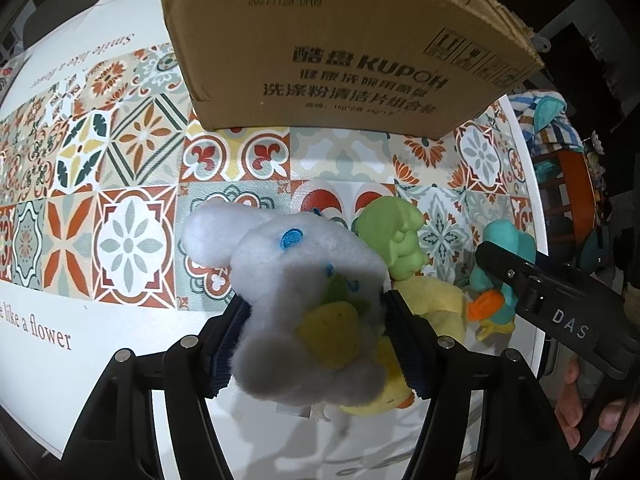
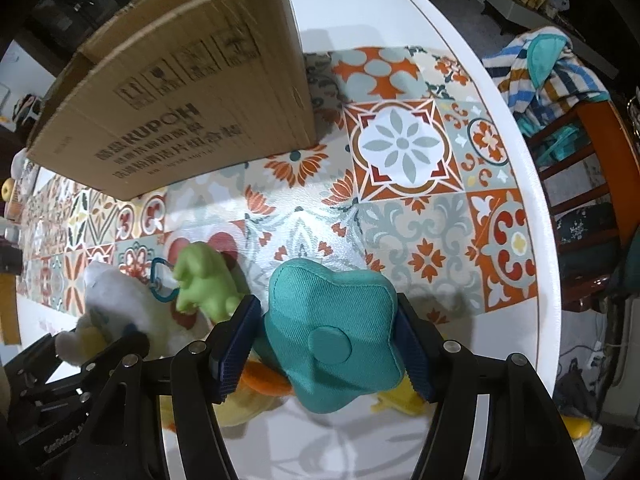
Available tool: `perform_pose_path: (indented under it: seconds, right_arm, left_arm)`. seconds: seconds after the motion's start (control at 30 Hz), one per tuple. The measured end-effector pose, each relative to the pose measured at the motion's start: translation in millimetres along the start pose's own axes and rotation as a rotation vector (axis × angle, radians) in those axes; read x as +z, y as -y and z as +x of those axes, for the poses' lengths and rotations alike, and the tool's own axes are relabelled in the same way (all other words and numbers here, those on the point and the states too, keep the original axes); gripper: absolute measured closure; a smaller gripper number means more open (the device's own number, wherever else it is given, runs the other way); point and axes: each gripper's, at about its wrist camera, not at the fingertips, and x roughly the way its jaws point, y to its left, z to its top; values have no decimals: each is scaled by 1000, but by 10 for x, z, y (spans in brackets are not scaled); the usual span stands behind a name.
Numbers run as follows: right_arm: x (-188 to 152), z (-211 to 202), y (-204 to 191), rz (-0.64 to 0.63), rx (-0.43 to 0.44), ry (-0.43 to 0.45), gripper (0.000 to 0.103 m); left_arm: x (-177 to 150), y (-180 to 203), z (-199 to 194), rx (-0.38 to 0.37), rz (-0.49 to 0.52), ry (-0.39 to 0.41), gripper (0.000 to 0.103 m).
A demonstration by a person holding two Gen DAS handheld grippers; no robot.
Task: Organize objects
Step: 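Grasp the teal star plush with the right gripper while the left grasps the white bunny, then lift the star plush and bunny and carry them over the box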
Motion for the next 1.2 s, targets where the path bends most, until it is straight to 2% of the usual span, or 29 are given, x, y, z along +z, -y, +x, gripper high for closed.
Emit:
perform_pose_path:
  seconds: [0.37,1.2]
  right_arm:
    - [-132,-560,38,-34,10,88,37]
    - [-146,-1324,-195,-111,90,251,37]
  left_arm:
    - [-53,18,-297,-11,-33,76,38]
    - [5,68,-1074,-2,-61,279,38]
